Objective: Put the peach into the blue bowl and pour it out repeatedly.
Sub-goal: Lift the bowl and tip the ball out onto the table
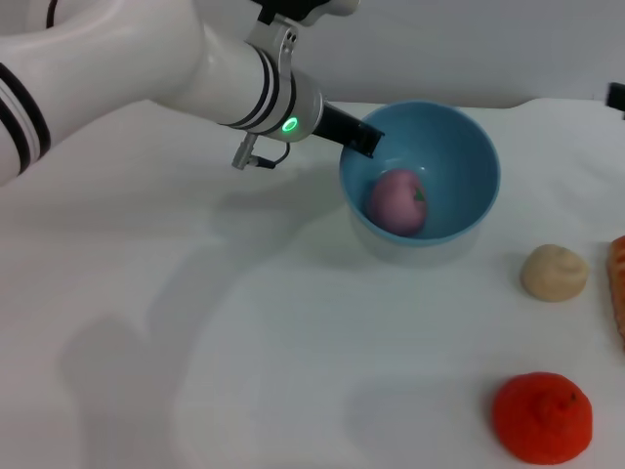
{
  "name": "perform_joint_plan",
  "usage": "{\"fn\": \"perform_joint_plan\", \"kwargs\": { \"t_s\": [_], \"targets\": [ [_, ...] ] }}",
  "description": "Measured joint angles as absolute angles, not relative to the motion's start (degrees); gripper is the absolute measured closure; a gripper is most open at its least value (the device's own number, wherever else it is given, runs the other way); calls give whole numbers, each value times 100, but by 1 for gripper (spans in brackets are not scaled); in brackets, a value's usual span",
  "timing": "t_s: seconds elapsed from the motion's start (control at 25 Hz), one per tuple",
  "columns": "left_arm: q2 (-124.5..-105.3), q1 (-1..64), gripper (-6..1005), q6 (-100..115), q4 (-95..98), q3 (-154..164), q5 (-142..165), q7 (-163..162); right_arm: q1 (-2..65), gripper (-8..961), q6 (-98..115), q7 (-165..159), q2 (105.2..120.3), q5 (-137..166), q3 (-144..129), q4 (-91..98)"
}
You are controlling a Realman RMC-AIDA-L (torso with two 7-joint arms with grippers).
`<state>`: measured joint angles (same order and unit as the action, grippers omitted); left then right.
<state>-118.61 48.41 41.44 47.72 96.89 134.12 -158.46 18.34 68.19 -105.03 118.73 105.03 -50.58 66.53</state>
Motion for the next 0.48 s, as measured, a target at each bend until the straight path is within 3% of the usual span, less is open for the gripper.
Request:
{"fn": "perform_joint_plan", "kwargs": {
  "t_s": [0.48],
  "targets": [
    [-11876, 5253, 1000, 3847, 4971, 9848, 13646, -15233, 986, 173, 6977, -8184, 11865, 8448, -4110, 4096]
  ]
}}
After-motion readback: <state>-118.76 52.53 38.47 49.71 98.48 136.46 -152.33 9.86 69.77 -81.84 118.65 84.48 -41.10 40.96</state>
